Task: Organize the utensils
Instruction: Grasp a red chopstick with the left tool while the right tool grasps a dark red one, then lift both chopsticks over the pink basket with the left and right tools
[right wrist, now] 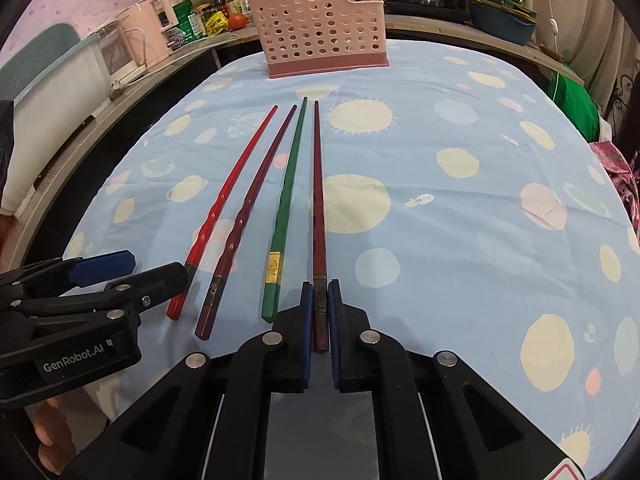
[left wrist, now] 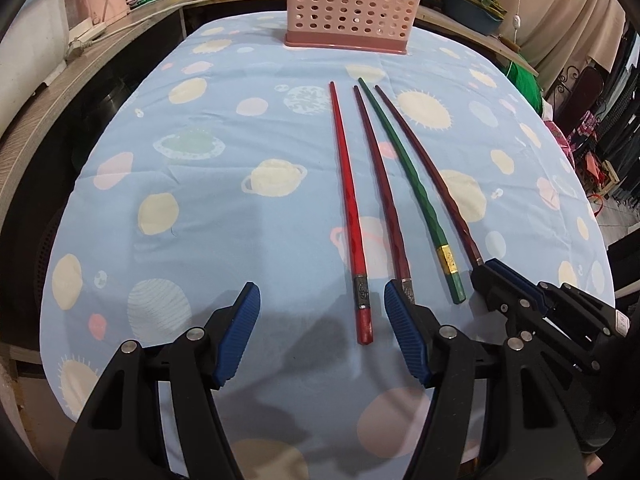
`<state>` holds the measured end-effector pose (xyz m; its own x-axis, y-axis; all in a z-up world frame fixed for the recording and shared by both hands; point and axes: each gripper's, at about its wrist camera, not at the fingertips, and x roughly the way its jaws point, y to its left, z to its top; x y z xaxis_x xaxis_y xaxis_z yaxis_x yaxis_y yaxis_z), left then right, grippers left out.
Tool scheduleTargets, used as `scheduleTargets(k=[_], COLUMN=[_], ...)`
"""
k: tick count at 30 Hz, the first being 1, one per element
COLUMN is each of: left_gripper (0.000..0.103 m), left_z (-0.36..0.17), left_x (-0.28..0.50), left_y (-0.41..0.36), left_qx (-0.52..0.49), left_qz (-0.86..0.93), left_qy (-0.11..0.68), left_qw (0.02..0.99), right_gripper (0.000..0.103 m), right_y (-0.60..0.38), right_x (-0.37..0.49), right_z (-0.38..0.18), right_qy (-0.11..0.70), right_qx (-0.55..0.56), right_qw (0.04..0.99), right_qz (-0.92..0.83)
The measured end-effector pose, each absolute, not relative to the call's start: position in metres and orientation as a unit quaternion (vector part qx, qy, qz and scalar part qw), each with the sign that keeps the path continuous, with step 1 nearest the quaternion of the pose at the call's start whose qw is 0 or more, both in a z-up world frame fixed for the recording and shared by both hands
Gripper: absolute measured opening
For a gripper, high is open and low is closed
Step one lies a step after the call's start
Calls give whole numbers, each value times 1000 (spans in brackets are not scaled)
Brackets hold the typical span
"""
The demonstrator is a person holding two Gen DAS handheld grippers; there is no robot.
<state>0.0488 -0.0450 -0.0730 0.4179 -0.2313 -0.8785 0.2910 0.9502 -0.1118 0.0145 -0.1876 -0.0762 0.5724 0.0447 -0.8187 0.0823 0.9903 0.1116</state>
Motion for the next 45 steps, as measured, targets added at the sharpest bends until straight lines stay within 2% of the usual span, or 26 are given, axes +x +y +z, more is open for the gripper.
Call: scheduleTargets(k=[4, 9, 12, 15, 27, 45], left_gripper=[48, 39, 27, 7, 7, 7], left_z=[-78, -78, -78, -79, -63, 30], left_x=[49, 46, 45, 44, 43, 53], left_y=[-45, -48, -51, -53, -47, -33], left_qx=[30, 41, 47, 47, 32, -19], left_qz=[-156, -159, -164, -176, -179, -193], left_qy=[526, 520, 518, 520, 510, 437], left_qw=[836, 838, 838, 835, 841, 879], right_gripper=[7, 7, 7, 7, 7, 7], right_y=[-188, -188, -188, -188, -195, -216], right_x=[13, 13, 13, 13, 7, 8], right_z=[-76, -76, -76, -76, -56, 51], right_qy=[462, 462, 462, 462, 440, 336], right_qx=[69, 70, 69, 71, 82, 112], right_qw=[884, 884, 884, 884, 894, 935], right_qz=[-11, -11, -11, -11, -12, -14])
